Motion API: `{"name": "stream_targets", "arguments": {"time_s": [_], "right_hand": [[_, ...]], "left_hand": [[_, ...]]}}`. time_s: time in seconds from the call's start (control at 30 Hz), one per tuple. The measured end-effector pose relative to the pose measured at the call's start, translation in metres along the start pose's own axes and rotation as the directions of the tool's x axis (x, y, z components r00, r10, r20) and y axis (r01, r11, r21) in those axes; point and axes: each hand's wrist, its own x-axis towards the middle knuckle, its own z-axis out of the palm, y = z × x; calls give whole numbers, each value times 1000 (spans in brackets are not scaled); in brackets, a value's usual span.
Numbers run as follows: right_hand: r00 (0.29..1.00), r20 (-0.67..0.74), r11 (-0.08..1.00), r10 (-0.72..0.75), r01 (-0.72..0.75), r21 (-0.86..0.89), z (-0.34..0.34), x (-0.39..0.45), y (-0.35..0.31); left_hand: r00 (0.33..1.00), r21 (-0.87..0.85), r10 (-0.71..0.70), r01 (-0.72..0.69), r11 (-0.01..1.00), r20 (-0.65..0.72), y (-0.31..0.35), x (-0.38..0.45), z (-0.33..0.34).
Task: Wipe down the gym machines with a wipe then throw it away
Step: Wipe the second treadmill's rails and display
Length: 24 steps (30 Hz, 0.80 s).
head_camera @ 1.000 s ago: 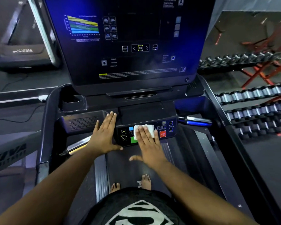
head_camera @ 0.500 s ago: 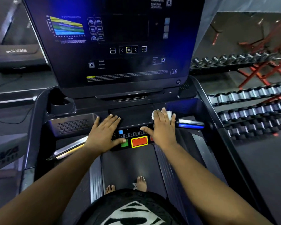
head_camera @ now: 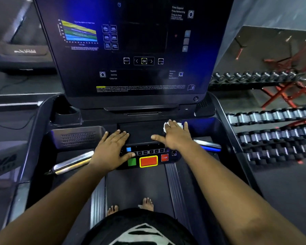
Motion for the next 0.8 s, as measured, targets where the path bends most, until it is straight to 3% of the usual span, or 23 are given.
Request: {"name": "stream_targets", "arguments": {"time_s": [0.1, 0.3, 0.53, 0.8], "right_hand": [[998, 67, 997, 14, -9, -74, -3, 2, -9], [997, 41, 998, -63, 64, -28, 11, -35, -6], [987, 163, 997, -12, 25, -76, -12, 10, -24], [988, 77, 991, -130, 129, 22, 3, -20, 15]], "left_hand": [[1000, -17, -4, 4, 1000, 8, -2, 0, 1], [1000, -47, -1, 1, 999, 15, -5, 1, 3], [999, -65, 6, -4, 998, 33, -5, 1, 1], [1000, -57, 11, -10, 998, 15, -7, 4, 5]]}}
